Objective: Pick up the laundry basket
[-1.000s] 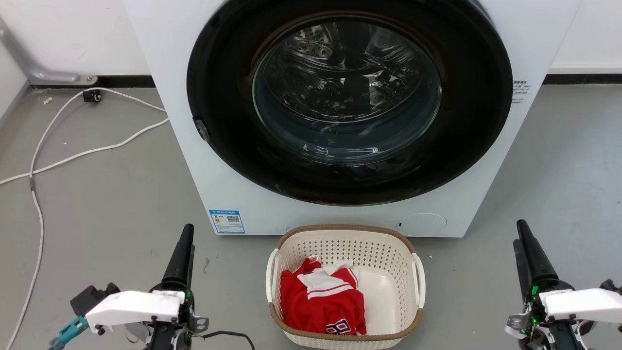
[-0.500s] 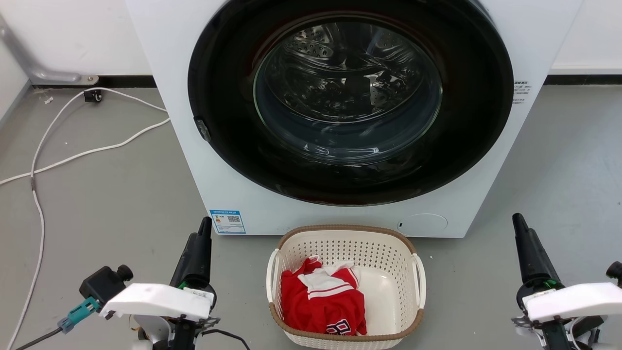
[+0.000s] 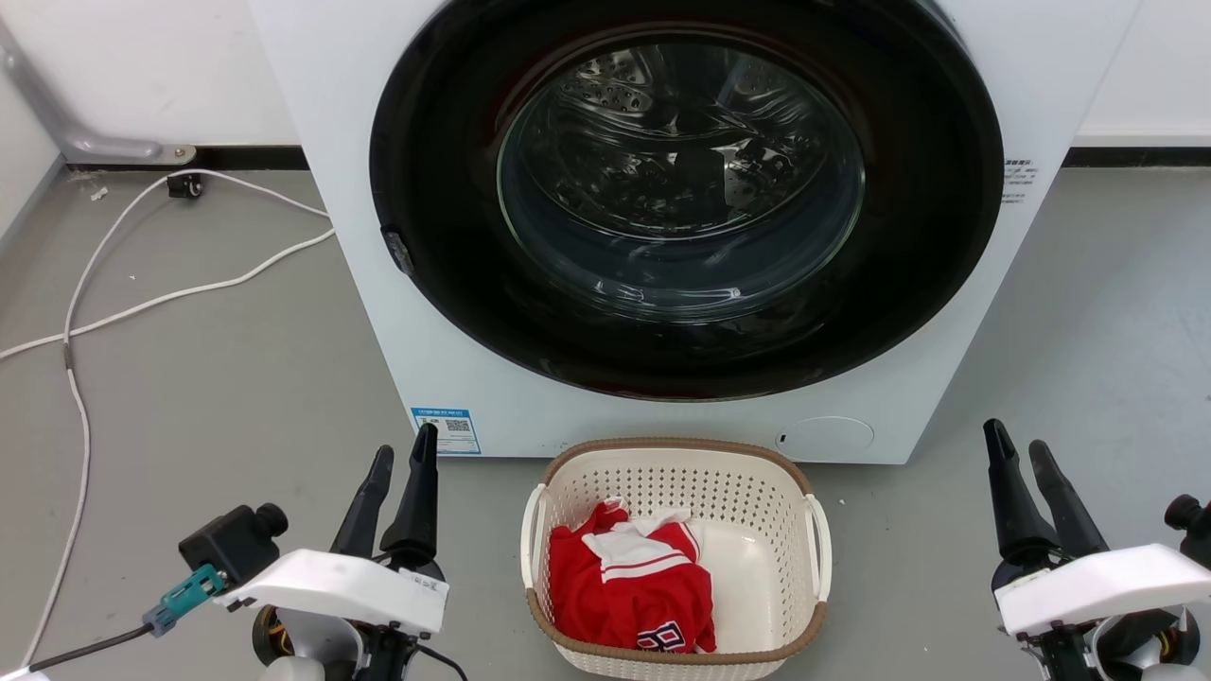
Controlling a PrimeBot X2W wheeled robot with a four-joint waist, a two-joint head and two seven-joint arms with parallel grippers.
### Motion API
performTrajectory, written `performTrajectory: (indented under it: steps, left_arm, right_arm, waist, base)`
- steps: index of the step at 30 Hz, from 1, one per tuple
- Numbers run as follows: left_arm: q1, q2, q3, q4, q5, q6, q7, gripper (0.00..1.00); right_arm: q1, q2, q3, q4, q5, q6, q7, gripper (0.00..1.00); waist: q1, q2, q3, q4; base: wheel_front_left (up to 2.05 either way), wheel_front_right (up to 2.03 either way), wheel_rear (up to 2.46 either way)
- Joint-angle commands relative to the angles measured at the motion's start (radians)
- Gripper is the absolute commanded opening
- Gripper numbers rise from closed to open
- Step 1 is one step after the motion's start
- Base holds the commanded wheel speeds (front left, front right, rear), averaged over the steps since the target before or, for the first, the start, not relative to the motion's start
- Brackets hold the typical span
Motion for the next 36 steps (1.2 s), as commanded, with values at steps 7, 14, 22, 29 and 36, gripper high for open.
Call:
performTrajectory:
  steps: [7, 14, 22, 29, 36]
  left_arm:
    - [-0.025, 0.009, -0.020, -0.019, 0.108, 0.000, -0.025, 1.00]
    - [-0.028, 0.011, -0.038, -0.021, 0.194, 0.000, -0.045, 1.00]
    - [-0.030, 0.014, -0.056, -0.026, 0.284, 0.000, -0.066, 1.00]
    - [-0.029, 0.017, -0.069, -0.030, 0.356, 0.000, -0.083, 1.00]
    - [-0.031, 0.019, -0.082, -0.029, 0.421, 0.000, -0.099, 1.00]
  right_arm:
    - [-0.001, -0.002, -0.005, -0.018, -0.120, 0.002, -0.017, 1.00]
    - [-0.003, -0.001, -0.008, -0.012, -0.211, 0.002, -0.036, 1.00]
    - [-0.006, -0.001, -0.011, -0.002, -0.307, 0.002, -0.065, 1.00]
    - [-0.013, -0.001, -0.011, 0.011, -0.381, 0.002, -0.090, 1.00]
    - [-0.020, 0.000, -0.013, 0.024, -0.449, 0.002, -0.117, 1.00]
  waist:
    - [0.0000, 0.0000, 0.000, 0.002]
    - [0.0000, 0.0000, 0.002, 0.005]
    - [0.0000, 0.0000, 0.003, 0.010]
    - [0.0000, 0.0000, 0.001, 0.010]
    - [0.0000, 0.0000, 0.001, 0.010]
  base:
    - [0.00, 0.00, 0.00]
    - [0.00, 0.00, 0.00]
    - [0.00, 0.00, 0.00]
    - [0.00, 0.00, 0.00]
    - [0.00, 0.00, 0.00]
